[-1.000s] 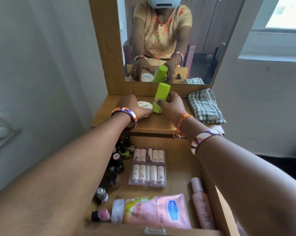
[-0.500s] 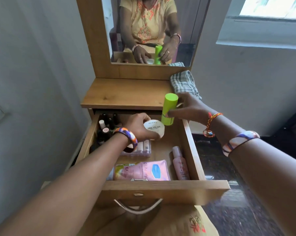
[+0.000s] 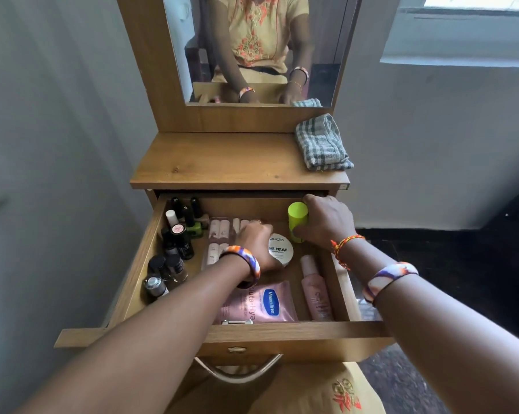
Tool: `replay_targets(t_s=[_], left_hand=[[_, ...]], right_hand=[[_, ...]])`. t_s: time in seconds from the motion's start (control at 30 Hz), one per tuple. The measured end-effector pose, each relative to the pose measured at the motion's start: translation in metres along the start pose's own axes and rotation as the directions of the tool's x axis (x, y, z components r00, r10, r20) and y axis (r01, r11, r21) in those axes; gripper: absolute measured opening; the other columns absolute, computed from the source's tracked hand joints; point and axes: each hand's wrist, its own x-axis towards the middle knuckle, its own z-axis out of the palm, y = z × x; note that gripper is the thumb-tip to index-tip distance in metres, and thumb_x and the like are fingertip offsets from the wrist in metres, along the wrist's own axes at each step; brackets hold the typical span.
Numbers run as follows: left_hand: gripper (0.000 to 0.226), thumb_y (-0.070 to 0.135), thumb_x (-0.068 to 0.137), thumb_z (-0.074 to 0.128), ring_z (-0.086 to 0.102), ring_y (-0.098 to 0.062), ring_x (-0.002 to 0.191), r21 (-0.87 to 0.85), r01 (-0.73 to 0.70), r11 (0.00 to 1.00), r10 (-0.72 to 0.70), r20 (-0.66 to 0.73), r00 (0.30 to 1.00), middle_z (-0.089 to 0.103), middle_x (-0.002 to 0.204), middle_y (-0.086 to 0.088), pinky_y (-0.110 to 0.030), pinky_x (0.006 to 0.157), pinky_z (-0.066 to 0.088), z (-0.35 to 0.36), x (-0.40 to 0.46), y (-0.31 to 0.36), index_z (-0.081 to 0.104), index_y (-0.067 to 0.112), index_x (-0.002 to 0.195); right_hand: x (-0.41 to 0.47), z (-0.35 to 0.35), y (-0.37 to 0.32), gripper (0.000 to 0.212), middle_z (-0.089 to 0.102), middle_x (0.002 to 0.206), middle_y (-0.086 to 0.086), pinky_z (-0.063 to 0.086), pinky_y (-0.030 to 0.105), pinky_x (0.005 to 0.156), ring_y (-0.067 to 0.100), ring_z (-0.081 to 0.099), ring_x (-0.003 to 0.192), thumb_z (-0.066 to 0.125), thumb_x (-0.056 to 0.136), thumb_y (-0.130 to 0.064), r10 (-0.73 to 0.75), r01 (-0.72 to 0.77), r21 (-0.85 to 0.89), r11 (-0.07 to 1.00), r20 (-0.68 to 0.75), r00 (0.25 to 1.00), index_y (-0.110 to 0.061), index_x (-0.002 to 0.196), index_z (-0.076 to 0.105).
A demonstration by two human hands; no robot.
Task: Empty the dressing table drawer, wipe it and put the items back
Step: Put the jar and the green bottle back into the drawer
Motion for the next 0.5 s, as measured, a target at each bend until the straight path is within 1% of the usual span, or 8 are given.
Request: replay_targets(t_s=[0.1, 0.23, 0.37, 0.5], left_hand=[[0.055, 0.036, 0.068, 0.077, 0.054, -0.031, 0.108, -0.012, -0.035, 0.999, 0.034, -0.018, 0.999, 0.056, 0.113, -0.015, -0.032, 0.086, 0.044, 0.000, 0.004, 0.002, 0.060, 0.007, 0.111], [0.055, 0.035, 0.071, 0.075, 0.053, -0.031, 0.111, 0.003, -0.077, 0.997, 0.077, 0.035, 0.996, 0.054, 0.116, -0.013, -0.034, 0.088, 0.045, 0.002, 0.008, 0.006, 0.058, 0.008, 0.116], [0.060, 0.032, 0.073, 0.074, 0.051, -0.032, 0.118, 0.074, -0.088, 0.993, 0.081, 0.089, 0.993, 0.052, 0.124, -0.013, -0.036, 0.095, 0.045, 0.005, 0.010, 0.008, 0.054, 0.008, 0.123], [0.055, 0.026, 0.075, 0.071, 0.052, -0.033, 0.117, 0.102, -0.093, 0.990, 0.081, 0.113, 0.990, 0.051, 0.123, -0.014, -0.038, 0.096, 0.046, 0.008, 0.014, 0.008, 0.053, 0.008, 0.123]], right_hand=[[0.003, 0.004, 0.003, 0.042, 0.064, 0.107, 0.015, 0.041, 0.033, 0.083, 0.032, 0.053, 0.109, 0.069, 0.073, -0.031, -0.012, 0.010, -0.041, 0.999, -0.049, 0.999, -0.011, 0.108, 0.056], [0.005, 0.008, 0.006, 0.038, 0.066, 0.103, 0.015, 0.039, 0.034, 0.083, 0.032, 0.052, 0.108, 0.065, 0.076, -0.033, -0.027, 0.021, -0.063, 0.998, -0.090, 0.996, -0.010, 0.104, 0.055], [0.004, 0.011, 0.006, 0.042, 0.066, 0.102, 0.014, 0.039, 0.035, 0.082, 0.032, 0.052, 0.108, 0.064, 0.077, -0.034, -0.059, 0.051, -0.072, 0.996, -0.115, 0.992, -0.012, 0.110, 0.050], [0.004, 0.012, 0.008, 0.044, 0.064, 0.110, 0.009, 0.040, 0.035, 0.084, 0.030, 0.049, 0.112, 0.063, 0.079, -0.032, -0.082, 0.070, -0.097, 0.993, -0.123, 0.989, -0.013, 0.116, 0.049]])
